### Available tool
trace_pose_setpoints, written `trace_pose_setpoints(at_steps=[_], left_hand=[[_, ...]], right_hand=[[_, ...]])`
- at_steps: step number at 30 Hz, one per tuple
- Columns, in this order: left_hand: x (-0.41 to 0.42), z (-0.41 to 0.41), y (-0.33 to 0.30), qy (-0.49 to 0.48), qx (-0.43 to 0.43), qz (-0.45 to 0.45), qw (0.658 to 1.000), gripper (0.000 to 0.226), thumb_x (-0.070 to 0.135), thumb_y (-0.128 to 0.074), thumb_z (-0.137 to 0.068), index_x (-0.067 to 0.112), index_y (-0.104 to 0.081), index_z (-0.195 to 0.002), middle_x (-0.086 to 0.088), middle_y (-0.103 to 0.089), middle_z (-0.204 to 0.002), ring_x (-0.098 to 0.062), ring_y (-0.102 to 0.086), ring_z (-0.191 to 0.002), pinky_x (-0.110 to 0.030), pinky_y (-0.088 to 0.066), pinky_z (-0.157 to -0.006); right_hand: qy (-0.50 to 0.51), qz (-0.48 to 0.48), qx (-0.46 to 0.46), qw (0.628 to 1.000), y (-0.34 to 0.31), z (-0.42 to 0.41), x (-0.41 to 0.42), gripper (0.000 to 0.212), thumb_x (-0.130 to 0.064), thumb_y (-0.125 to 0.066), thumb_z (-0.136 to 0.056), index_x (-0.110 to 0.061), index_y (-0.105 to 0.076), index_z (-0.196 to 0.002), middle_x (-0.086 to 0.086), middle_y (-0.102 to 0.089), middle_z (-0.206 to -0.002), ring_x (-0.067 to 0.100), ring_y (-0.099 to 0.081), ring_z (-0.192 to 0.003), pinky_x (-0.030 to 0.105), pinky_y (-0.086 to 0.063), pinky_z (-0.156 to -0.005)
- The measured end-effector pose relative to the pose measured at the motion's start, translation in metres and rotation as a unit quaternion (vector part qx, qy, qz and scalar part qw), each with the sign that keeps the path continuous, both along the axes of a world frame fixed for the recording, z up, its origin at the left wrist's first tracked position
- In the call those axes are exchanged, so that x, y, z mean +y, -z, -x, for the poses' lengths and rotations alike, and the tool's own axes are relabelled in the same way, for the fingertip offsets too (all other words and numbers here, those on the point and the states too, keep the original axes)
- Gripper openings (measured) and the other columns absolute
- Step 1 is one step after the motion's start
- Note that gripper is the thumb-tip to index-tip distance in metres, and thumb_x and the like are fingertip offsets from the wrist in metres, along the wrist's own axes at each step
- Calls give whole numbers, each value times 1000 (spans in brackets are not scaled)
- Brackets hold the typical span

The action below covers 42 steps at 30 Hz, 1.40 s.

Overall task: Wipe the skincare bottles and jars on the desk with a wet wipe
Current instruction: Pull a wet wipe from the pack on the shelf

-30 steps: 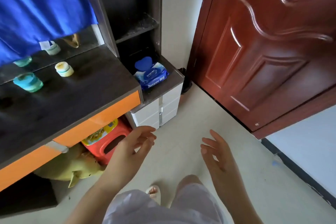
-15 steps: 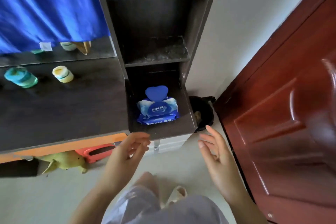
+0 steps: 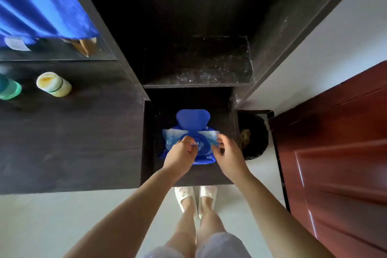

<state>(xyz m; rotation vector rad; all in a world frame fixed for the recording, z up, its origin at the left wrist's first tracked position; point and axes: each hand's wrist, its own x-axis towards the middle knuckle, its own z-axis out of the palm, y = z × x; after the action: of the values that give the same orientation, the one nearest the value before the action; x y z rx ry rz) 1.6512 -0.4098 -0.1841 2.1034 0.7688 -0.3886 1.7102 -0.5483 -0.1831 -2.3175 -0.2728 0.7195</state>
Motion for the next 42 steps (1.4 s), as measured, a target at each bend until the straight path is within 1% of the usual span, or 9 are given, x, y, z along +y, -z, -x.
trace_pose_setpoints(at_steps=[8,12,16,21,25,28,34,38,42], left_hand=[[-7,-19,61,60,51,-137,988,31,34,-44,-94,8,-48,-110,-13,-57,-114,-32,-56,-101,-36,-41,-69],[9,-5,48,-80,-77,-41,993,18,18,-47,-93,5,-53,-83,-8,-53,-82,-28,-55,-77,-28,-34,-62],[27,11,39,-254,-57,87,962,29,19,-51,-92,19,-43,-65,-2,-48,-63,-23,-48,-66,-35,-40,-63],[26,5,35,-315,-32,156,936,27,15,-51,-90,16,-43,-65,-7,-51,-66,-22,-46,-64,-32,-36,-62],[23,4,35,-321,-27,177,930,19,19,-49,-92,13,-51,-74,-13,-61,-82,-22,-52,-73,-32,-38,-63],[23,6,36,-329,-28,178,927,14,20,-50,-91,13,-53,-79,-15,-59,-86,-24,-53,-77,-35,-42,-70],[22,5,40,-343,-38,170,923,10,23,-50,-93,15,-53,-88,-4,-58,-81,-16,-51,-71,-25,-38,-59],[21,5,41,-334,-38,149,930,10,20,-47,-94,12,-52,-95,-8,-56,-89,-20,-51,-77,-27,-37,-58],[16,7,33,-284,6,132,950,22,19,-46,-93,5,-56,-106,-14,-58,-95,-27,-53,-87,-29,-36,-71]], right_hand=[[-148,79,-115,979,49,-10,8,35,-20,-57,-87,-13,-53,-122,9,-60,-118,27,-56,-107,36,-49,-87],[-177,111,-159,965,48,-13,8,33,-20,-61,-85,-16,-56,-117,6,-61,-116,27,-57,-105,42,-46,-85],[-255,121,-260,924,47,-17,33,12,-10,-75,-67,-18,-70,-76,6,-65,-76,30,-64,-72,39,-46,-65],[-386,225,-201,872,64,-22,69,18,-16,-55,-85,-17,-70,-94,7,-66,-94,31,-59,-95,37,-34,-84],[-374,243,-253,858,66,-18,76,12,-14,-73,-69,-14,-66,-79,7,-69,-73,28,-66,-74,35,-42,-77],[-379,193,-219,878,73,-18,75,15,-6,-52,-84,-8,-61,-96,13,-67,-94,33,-60,-94,38,-35,-86],[-285,9,-112,952,65,-25,57,5,-7,-56,-85,-7,-61,-85,15,-58,-85,33,-57,-71,38,-43,-66],[-166,-97,66,979,25,-39,41,9,-21,-43,-95,-16,-51,-93,0,-55,-89,17,-54,-84,14,-42,-68],[-101,-172,64,978,-26,-49,25,14,-21,-38,-97,-21,-48,-86,2,-55,-81,25,-58,-78,38,-48,-73]])
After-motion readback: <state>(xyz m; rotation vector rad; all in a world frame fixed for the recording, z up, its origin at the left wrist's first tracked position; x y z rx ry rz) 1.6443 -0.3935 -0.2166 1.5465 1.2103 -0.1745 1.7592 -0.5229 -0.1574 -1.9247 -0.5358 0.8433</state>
